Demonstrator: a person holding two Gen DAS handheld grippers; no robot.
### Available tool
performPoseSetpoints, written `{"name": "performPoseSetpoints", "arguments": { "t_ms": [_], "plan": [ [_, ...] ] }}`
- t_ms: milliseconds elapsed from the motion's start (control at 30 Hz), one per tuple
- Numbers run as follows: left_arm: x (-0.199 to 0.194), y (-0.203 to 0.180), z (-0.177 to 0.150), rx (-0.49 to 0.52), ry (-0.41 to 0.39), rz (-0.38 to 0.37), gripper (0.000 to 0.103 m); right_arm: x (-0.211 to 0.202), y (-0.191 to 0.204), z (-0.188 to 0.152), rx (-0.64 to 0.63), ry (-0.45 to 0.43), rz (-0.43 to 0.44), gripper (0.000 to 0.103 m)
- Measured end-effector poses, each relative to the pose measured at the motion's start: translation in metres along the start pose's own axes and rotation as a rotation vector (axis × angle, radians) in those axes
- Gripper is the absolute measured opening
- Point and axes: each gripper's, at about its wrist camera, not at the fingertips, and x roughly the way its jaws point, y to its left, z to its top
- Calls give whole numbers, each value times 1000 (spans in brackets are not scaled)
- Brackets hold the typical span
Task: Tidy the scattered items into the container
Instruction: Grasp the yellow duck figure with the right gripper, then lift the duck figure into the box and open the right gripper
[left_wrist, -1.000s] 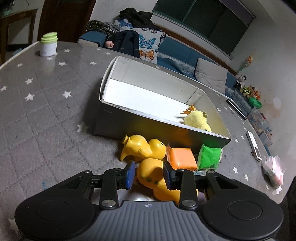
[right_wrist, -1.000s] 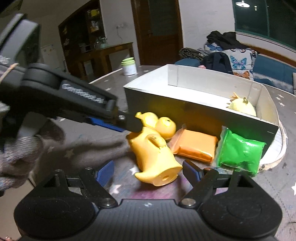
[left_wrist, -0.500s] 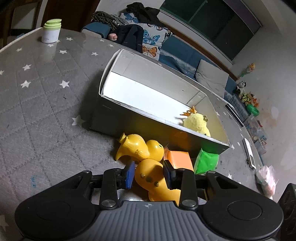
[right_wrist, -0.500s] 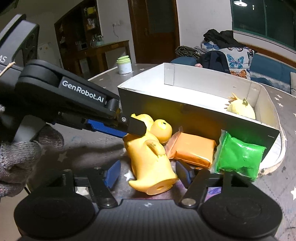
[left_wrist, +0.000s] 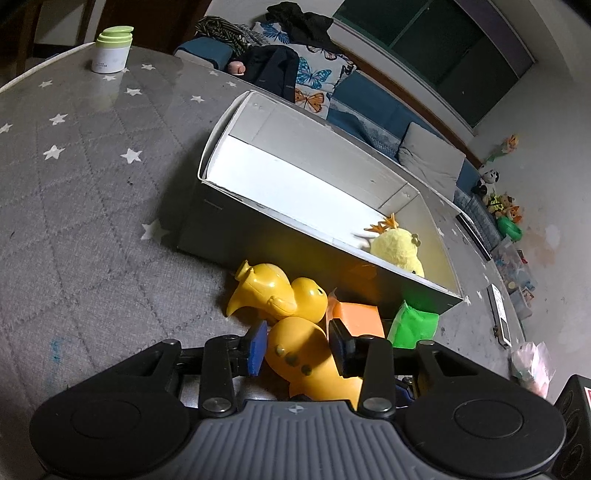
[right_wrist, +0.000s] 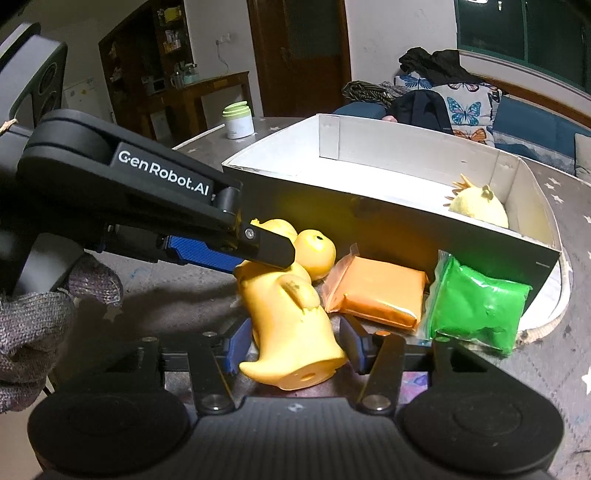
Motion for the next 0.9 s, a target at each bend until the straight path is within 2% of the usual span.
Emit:
{"name": "performPoseSetpoints", "arguments": {
  "t_ms": [200,433,700,900],
  "plan": [
    [3,-5,1,16,4,10,42,2,-2,0,11,3,2,53],
    [-4,-15,-4,49,4,11,39,-10,1,-5,19,-18,20,46],
    [-24,-36,4,92,-52,-14,38,-32,0,2,18,-88,2,46],
    [-33,-61,31,137,-120,-43,37,-47,-12,26,26,-168,-20,46]
  ]
}}
